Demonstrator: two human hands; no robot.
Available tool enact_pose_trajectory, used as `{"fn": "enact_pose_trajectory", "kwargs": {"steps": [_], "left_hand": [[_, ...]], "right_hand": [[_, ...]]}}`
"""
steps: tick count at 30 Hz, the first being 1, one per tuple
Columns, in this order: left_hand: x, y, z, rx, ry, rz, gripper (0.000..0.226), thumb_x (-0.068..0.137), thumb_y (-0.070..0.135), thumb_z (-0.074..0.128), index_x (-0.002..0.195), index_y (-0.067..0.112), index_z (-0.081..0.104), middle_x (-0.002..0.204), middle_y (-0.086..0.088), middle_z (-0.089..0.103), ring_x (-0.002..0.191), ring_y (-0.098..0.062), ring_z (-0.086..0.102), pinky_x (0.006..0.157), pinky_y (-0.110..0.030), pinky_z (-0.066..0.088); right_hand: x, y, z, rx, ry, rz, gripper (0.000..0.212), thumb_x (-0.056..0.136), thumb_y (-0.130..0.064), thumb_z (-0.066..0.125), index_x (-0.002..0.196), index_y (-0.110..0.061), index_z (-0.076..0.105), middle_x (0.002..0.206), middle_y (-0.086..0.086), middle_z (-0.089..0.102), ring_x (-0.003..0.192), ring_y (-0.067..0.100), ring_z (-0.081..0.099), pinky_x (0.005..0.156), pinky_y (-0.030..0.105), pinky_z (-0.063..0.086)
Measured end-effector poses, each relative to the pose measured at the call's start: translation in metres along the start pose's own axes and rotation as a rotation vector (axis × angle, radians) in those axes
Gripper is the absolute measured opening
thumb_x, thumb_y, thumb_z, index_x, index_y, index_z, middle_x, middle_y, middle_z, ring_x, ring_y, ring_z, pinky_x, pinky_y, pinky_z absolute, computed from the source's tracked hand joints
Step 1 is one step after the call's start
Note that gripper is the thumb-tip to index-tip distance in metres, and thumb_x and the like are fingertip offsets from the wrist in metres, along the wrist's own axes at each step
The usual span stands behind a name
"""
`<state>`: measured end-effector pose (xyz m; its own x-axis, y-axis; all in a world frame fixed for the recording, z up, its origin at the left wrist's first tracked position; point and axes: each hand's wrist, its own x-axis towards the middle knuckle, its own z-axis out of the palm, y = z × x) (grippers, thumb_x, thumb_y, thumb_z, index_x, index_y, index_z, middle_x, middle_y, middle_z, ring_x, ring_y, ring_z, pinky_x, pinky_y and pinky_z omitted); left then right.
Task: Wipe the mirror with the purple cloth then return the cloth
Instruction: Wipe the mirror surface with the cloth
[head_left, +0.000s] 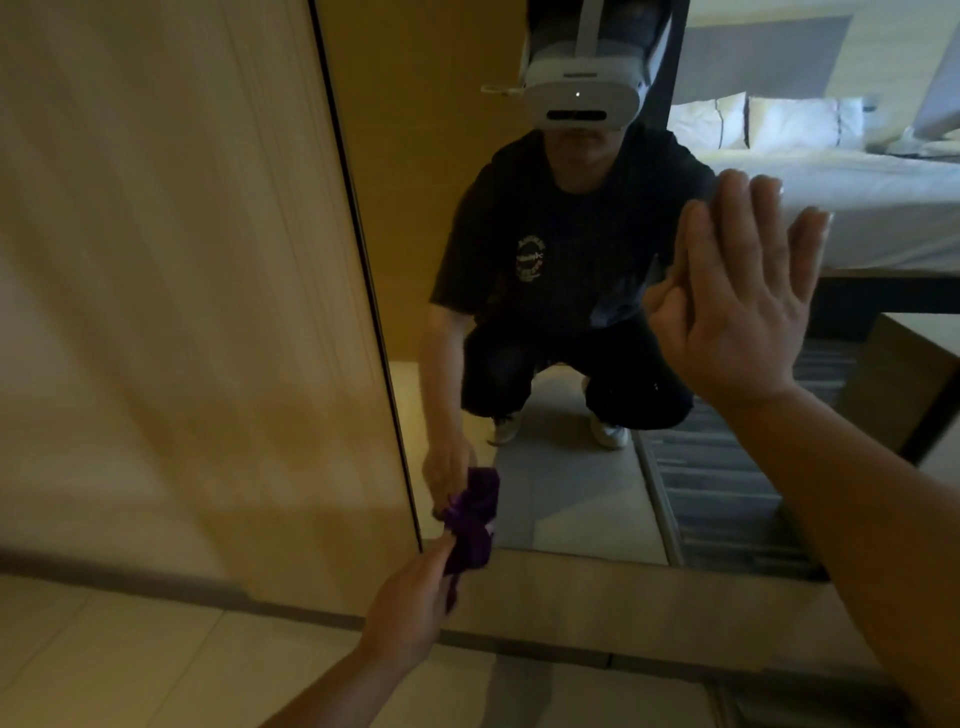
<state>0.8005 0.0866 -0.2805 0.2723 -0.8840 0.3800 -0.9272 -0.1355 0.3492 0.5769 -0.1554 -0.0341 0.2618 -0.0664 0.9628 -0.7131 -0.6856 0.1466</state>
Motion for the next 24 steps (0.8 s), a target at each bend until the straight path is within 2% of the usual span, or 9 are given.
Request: {"fn": "enact_pose_trajectory", "kwargs": {"steps": [3, 7, 9, 11, 12, 13, 15, 18, 24], "left_hand": [[0.026, 0.055, -0.05, -0.31, 0.085, -0.224, 0.034, 0.104, 0.032, 0.037, 0.137, 0.031, 0.046, 0.102, 0.012, 0.067, 0.084, 0.0, 0.063, 0.067, -0.011, 0.046], [0.074, 0.127, -0.146, -0.763, 0.256, -0.359, 0.02, 0.103, 0.037, 0.039, 0.107, 0.031, 0.058, 0.091, 0.003, 0.067, 0.077, -0.008, 0.066, 0.071, -0.034, 0.055], [0.101, 0.155, -0.191, -0.761, 0.434, -0.335, 0.023, 0.103, 0.04, 0.04, 0.089, 0.028, 0.054, 0.08, -0.001, 0.061, 0.068, -0.013, 0.062, 0.063, -0.037, 0.051], [0.13, 0.184, -0.228, -0.636, 0.709, -0.093, 0.019, 0.104, 0.029, 0.04, 0.09, 0.027, 0.052, 0.074, 0.004, 0.055, 0.06, -0.001, 0.052, 0.056, -0.025, 0.044], [0.145, 0.195, -0.24, -0.521, 0.819, 0.088, 0.015, 0.104, 0.021, 0.041, 0.102, 0.023, 0.055, 0.082, 0.005, 0.06, 0.066, 0.003, 0.053, 0.059, -0.02, 0.044], [0.162, 0.202, -0.244, -0.379, 0.877, 0.27, 0.021, 0.102, 0.013, 0.043, 0.119, 0.014, 0.055, 0.1, -0.003, 0.065, 0.085, 0.0, 0.061, 0.073, -0.021, 0.05], [0.198, 0.204, -0.227, 0.034, 0.855, 0.529, 0.039, 0.097, 0.003, 0.051, 0.135, -0.003, 0.047, 0.134, -0.023, 0.054, 0.126, -0.03, 0.053, 0.107, -0.043, 0.042], [0.218, 0.19, -0.177, 0.462, 0.775, 0.657, 0.04, 0.095, 0.006, 0.056, 0.135, 0.003, 0.052, 0.145, -0.018, 0.046, 0.138, -0.032, 0.038, 0.117, -0.046, 0.024], [0.2, 0.162, -0.114, 0.531, 0.775, 0.783, 0.046, 0.094, 0.009, 0.057, 0.139, 0.004, 0.048, 0.149, -0.013, 0.038, 0.14, -0.028, 0.035, 0.115, -0.042, 0.029]], "right_hand": [[0.002, 0.0, -0.006, -0.006, -0.048, 0.007, 0.061, 0.1, -0.029, 0.047, 0.156, -0.014, 0.026, 0.161, 0.017, 0.024, 0.149, 0.025, 0.004, 0.118, 0.061, 0.007], [0.004, 0.003, -0.026, 0.027, -0.187, 0.019, 0.064, 0.1, -0.028, 0.053, 0.156, -0.015, 0.026, 0.165, 0.009, 0.012, 0.152, 0.02, -0.005, 0.123, 0.048, -0.004], [0.007, 0.009, -0.039, 0.049, -0.185, 0.064, 0.065, 0.101, -0.028, 0.054, 0.157, -0.014, 0.024, 0.165, 0.011, 0.012, 0.153, 0.024, -0.002, 0.123, 0.049, -0.003], [0.013, 0.018, -0.046, 0.045, -0.152, 0.12, 0.064, 0.103, -0.032, 0.052, 0.157, -0.013, 0.023, 0.165, 0.013, 0.013, 0.153, 0.031, 0.003, 0.122, 0.051, -0.003], [0.014, 0.023, -0.047, 0.039, -0.148, 0.136, 0.064, 0.103, -0.034, 0.051, 0.157, -0.012, 0.022, 0.165, 0.014, 0.013, 0.152, 0.032, 0.004, 0.122, 0.052, -0.003], [0.015, 0.028, -0.048, 0.033, -0.15, 0.144, 0.064, 0.103, -0.034, 0.05, 0.157, -0.013, 0.022, 0.164, 0.015, 0.013, 0.152, 0.031, 0.003, 0.122, 0.053, -0.002], [0.012, 0.036, -0.045, 0.026, -0.149, 0.128, 0.065, 0.102, -0.032, 0.051, 0.156, -0.013, 0.022, 0.164, 0.017, 0.016, 0.152, 0.031, 0.004, 0.122, 0.056, 0.002], [0.007, 0.042, -0.04, 0.034, -0.119, 0.082, 0.064, 0.1, -0.029, 0.053, 0.154, -0.012, 0.025, 0.162, 0.018, 0.02, 0.15, 0.037, 0.013, 0.12, 0.06, 0.008], [0.003, 0.045, -0.03, 0.014, -0.024, 0.045, 0.063, 0.097, -0.026, 0.058, 0.152, -0.008, 0.032, 0.158, 0.022, 0.028, 0.146, 0.042, 0.022, 0.118, 0.061, 0.011]]}}
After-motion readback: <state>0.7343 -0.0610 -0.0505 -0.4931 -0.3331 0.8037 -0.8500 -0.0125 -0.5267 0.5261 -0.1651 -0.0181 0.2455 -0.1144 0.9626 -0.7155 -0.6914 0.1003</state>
